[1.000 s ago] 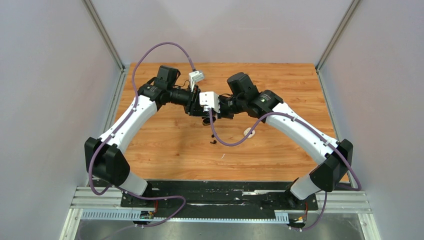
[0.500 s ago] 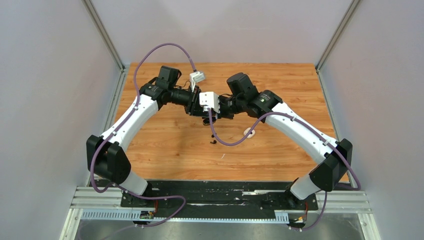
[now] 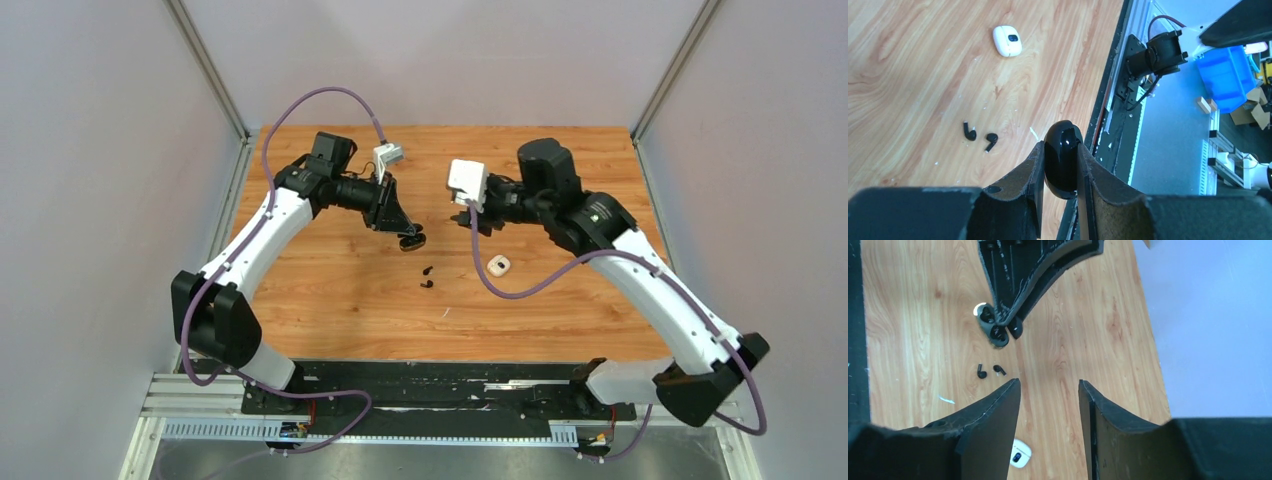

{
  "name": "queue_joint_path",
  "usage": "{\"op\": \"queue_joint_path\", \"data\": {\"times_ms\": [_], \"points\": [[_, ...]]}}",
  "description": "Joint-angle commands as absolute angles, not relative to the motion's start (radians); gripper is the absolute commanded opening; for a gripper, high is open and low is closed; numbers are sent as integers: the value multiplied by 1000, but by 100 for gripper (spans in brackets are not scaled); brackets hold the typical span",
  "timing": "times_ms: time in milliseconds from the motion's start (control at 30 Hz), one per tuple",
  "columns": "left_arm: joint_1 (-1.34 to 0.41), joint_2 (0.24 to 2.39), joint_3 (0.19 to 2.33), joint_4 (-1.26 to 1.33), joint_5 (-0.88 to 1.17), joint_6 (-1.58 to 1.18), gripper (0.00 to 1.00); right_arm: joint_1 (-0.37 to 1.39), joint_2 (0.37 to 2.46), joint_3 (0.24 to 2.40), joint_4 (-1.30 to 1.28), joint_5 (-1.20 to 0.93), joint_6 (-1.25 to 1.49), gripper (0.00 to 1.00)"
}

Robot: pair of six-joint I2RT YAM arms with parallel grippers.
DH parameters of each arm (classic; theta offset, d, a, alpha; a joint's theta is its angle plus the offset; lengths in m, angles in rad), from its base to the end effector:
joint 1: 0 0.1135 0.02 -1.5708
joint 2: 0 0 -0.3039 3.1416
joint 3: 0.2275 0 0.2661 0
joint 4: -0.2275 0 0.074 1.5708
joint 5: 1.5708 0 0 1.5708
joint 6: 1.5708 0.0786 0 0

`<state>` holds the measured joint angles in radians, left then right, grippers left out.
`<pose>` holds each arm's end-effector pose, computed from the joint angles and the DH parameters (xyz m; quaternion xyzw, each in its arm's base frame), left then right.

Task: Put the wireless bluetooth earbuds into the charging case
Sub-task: Pass from the right arm to the left, then pick up the right earbud from the center of the board.

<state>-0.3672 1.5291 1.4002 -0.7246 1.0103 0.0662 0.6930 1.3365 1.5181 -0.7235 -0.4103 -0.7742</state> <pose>0.3011 -0.1872 0.3561 0.3421 0.7637 -0.4941 0.2358 0.2252 0.2277 0.4396 -0.6451 0.5660 0.1576 0.4885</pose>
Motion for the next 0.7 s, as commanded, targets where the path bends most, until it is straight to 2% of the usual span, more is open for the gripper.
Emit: {"op": "queue_joint_path", "data": {"times_ms": [0, 133, 267, 533, 667], "points": [[-348, 1477, 1424, -731, 1007, 97, 0, 664, 1250, 1414, -681, -482, -642, 49], [-343, 1457, 1440, -752, 979, 145, 0, 634, 1250, 1248, -625, -547, -489, 46], [-326, 1421, 1439, -785, 950, 191, 0, 607, 1275, 1110, -557, -633, -485, 45], [-238, 1336, 1353, -796, 947, 172, 0, 588, 1504, 1121, -544, -724, -709, 37], [-215, 1300, 1324, -791, 935, 152, 0, 588, 1643, 1211, -491, -640, -538, 33]]}}
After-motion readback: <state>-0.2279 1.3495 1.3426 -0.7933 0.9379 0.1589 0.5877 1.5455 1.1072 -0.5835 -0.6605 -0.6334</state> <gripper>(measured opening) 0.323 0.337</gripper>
